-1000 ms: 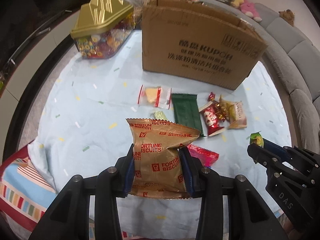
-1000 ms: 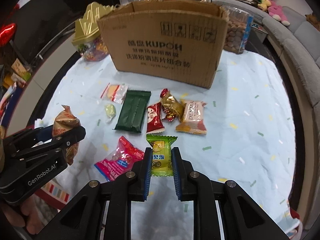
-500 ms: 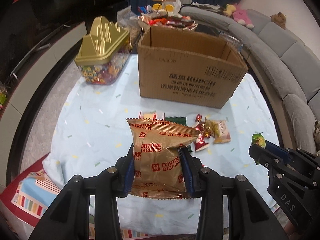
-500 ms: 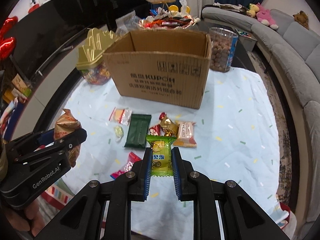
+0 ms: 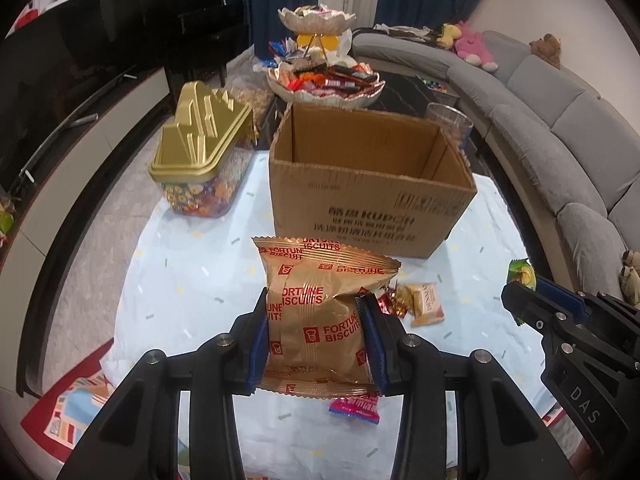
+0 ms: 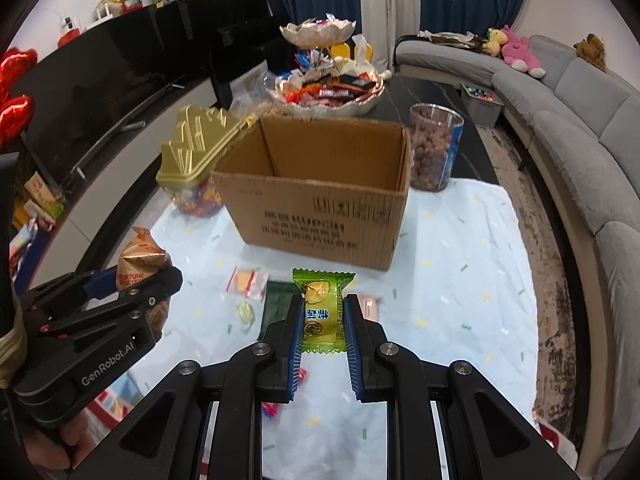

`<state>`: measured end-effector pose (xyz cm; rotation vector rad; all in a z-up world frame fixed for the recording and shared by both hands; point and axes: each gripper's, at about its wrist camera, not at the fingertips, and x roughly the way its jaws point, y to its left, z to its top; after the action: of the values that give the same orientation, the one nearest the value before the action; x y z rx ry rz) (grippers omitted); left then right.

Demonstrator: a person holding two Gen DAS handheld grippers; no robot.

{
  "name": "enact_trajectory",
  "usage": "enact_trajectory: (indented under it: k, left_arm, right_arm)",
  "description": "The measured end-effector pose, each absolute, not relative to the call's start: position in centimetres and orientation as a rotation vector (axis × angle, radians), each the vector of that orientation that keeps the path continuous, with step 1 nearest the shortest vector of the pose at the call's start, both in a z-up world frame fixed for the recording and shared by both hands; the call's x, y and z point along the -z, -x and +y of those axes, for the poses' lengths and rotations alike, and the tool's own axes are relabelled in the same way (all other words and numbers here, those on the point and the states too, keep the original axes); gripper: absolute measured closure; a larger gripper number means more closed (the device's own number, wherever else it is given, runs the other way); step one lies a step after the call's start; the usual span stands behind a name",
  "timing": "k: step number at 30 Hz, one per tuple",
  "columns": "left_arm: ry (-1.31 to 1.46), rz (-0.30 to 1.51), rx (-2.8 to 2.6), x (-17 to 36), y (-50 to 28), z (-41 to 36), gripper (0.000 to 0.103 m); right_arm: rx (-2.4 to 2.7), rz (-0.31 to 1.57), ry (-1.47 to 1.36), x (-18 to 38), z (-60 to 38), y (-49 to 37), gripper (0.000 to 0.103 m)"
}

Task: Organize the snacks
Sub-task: 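Lift and carry both held snacks over the open cardboard box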

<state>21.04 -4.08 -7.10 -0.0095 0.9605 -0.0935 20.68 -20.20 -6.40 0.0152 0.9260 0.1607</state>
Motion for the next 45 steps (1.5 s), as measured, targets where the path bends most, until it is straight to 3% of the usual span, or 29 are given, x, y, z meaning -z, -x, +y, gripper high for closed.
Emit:
enact_trajectory:
  k: [45]
  left_arm:
    - [0.010, 0.860, 0.170, 0.7, -32.0, -6.1, 0.062]
  right_arm:
    - [-0.096, 0.754, -0.038, -0.9, -21.5, -30.4, 0.082]
